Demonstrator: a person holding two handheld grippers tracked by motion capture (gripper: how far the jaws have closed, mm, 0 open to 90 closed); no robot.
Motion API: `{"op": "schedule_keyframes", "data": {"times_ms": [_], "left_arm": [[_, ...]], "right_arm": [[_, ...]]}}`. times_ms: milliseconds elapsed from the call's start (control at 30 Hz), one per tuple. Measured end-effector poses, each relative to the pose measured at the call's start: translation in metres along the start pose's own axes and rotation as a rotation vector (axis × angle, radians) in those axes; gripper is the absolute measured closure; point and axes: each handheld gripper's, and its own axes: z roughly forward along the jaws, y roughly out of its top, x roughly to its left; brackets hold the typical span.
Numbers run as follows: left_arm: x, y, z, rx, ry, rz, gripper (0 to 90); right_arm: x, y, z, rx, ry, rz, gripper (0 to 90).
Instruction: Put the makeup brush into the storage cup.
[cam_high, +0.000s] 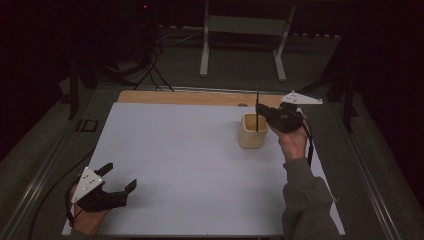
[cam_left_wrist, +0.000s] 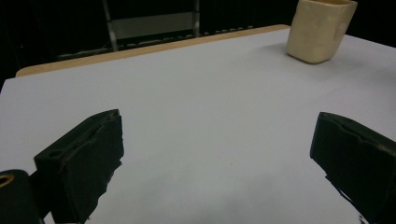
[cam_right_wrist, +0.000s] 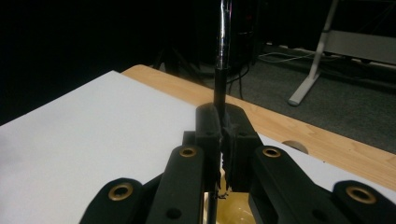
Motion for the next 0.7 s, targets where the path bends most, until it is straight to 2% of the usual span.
{"op": "schedule_keyframes", "data": {"times_ms": [367,700], "left_arm": [[-0.0001,-0.0001,0.0003,0.001,0.0,0.0,3.8],[-0.0001,-0.0001,0.0004,-0.001,-0.001,-0.002,3.8]], "right_arm": [[-0.0075,0.0014,-0.0016,-0.043,-0.034,0.047,85.7],[-0.0079,0.0013,0.0007,-0.049,-0.04,0.05,85.7]]}}
